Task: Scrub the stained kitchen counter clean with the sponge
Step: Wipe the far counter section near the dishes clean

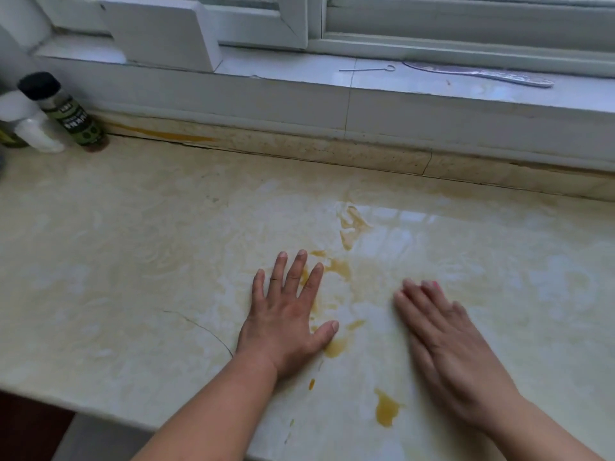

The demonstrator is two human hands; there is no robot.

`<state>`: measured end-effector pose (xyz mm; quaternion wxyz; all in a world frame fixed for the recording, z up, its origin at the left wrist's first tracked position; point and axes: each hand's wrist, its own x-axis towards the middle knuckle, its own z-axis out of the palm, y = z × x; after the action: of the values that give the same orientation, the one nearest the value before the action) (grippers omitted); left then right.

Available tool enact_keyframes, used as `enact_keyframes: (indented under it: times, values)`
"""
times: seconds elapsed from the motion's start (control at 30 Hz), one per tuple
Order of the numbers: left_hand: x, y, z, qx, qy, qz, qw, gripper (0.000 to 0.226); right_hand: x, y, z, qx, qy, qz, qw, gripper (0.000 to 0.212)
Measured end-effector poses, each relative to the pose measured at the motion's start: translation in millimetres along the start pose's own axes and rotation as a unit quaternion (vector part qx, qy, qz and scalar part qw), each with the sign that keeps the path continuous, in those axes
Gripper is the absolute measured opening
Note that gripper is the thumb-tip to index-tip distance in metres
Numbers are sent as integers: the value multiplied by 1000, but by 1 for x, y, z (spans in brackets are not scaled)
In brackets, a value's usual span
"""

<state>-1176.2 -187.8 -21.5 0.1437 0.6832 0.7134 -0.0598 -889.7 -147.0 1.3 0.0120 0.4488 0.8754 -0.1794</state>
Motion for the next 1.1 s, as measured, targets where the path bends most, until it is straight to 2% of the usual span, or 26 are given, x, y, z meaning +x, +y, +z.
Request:
enact_keyframes:
  times: [0.13, 0.2, 0.33, 0.43, 0.6, 0.73, 0.83, 0.93, 1.03, 1.1]
  values:
    - [-1, 0, 2, -5, 11, 3, 1000, 94, 62, 40, -18, 31, 50, 153, 986, 65]
    - [-1, 0, 2, -10, 24, 5, 1000, 93, 118, 41, -22, 28, 69, 170, 983, 70]
    - [0, -1, 5, -25, 44, 8, 999, 95, 204, 10, -30, 31, 60, 88, 994, 65]
    - [0, -2, 8, -29, 61, 6, 998, 100, 218, -12, -27, 11, 28, -9, 999, 62]
    - [-1, -5, 8, -58, 72, -7, 996, 96, 153, -29, -14, 10, -29, -117, 993, 60]
    - [-2, -4, 4, -66, 64, -12, 996, 96, 70, -37, -2, 12, -48, -126, 991, 61]
    - [-1, -2, 2, -50, 48, -19, 997, 97, 33, -32, 3, 14, -38, -90, 995, 62]
    - [-1, -3, 3, -50, 57, -25, 997, 98, 10, -9, 1, 23, -17, -19, 999, 64]
    - [-1, -3, 5, -40, 51, -27, 998, 99, -27, 47, -7, 36, 23, 102, 994, 65]
    - [0, -3, 5, -38, 55, -29, 997, 100, -60, 95, -16, 31, 42, 218, 975, 63]
